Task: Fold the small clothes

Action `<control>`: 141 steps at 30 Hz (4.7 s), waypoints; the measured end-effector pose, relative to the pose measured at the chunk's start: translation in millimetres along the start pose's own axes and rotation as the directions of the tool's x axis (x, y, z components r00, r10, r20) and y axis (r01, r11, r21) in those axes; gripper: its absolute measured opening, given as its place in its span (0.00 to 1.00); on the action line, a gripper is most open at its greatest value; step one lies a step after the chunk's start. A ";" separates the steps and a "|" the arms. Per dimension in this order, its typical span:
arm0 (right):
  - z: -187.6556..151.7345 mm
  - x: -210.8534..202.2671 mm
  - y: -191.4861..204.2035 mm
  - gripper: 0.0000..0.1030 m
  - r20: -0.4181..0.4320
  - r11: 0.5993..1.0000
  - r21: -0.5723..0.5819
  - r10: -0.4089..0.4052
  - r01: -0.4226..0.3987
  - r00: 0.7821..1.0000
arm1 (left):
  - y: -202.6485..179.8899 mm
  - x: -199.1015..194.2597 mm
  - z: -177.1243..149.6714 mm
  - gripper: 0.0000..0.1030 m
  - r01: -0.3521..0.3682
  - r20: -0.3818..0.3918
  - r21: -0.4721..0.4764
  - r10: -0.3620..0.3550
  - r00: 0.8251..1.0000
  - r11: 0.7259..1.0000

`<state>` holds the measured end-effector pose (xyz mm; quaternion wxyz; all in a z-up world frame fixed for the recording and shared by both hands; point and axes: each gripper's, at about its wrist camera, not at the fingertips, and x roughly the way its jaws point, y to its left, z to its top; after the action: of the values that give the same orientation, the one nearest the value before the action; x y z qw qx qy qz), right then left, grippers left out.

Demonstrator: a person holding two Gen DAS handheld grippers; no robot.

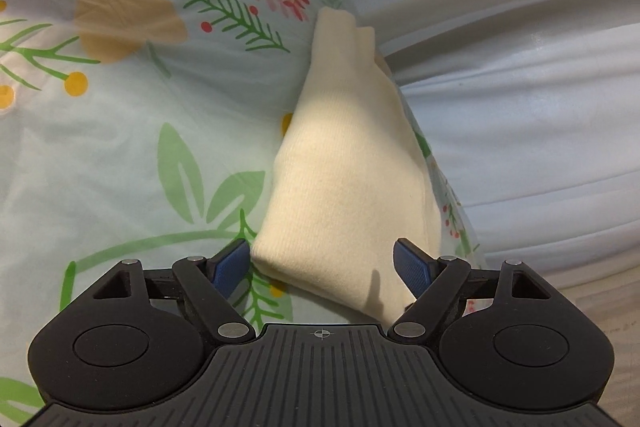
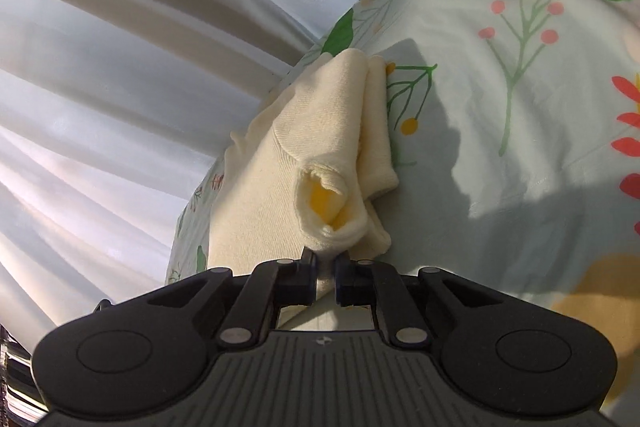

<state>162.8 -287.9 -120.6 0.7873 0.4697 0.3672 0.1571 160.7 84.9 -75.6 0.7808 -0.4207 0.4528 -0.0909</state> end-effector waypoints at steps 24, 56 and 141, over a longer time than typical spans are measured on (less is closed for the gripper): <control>-3.6 2.8 4.4 0.08 -0.008 0.963 -0.196 -0.193 0.188 0.981 | -8.8 14.5 4.2 0.66 -0.053 -0.018 0.072 0.055 0.998 0.996; -44.1 -2.0 113.5 0.96 0.097 0.509 -0.659 -0.672 0.553 0.734 | -85.6 -14.6 -52.2 0.93 -0.510 0.194 0.570 0.498 0.845 0.644; -41.3 2.7 113.2 0.96 0.101 0.507 -0.621 -0.704 0.598 0.703 | -76.3 2.7 -53.0 0.93 -0.506 0.167 0.619 0.529 0.832 0.601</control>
<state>145.7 -202.8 -36.9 0.8612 0.0002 0.5082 -0.0034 139.0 5.0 -33.4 0.8603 0.0220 0.5090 -0.0165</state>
